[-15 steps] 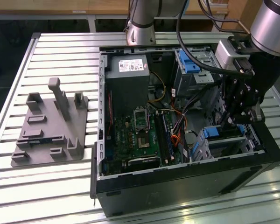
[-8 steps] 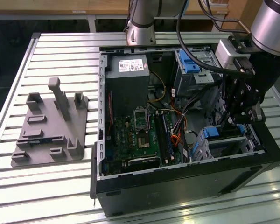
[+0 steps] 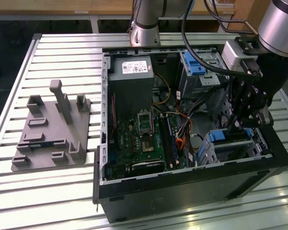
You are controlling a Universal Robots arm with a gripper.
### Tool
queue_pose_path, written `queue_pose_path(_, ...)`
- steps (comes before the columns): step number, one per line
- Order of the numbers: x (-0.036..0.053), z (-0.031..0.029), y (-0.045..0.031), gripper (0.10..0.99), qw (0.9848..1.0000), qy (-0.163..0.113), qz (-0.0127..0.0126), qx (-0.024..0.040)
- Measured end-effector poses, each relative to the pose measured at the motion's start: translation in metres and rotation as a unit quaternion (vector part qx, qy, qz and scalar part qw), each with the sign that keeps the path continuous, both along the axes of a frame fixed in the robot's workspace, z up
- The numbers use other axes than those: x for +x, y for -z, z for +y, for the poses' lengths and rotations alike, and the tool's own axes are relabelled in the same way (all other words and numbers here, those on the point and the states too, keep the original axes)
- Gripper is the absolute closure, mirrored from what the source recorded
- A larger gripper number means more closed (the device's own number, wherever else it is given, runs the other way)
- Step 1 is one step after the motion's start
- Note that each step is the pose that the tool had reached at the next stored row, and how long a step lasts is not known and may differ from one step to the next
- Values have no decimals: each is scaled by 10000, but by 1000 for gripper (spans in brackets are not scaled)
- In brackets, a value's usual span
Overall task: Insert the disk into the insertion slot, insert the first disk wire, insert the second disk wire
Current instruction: 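Insert the second disk wire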
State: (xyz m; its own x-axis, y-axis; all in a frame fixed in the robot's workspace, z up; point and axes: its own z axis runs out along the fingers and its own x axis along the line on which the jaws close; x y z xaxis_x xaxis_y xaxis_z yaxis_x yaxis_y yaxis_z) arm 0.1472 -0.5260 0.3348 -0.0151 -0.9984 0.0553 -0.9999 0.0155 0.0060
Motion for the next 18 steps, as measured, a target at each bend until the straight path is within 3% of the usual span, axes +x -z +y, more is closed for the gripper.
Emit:
queue_pose_path(16, 4, -3, 61, 941, 10000, 0, 0, -14)
queue_pose_path(18, 4, -3, 51, 871, 10000, 0, 0, -15)
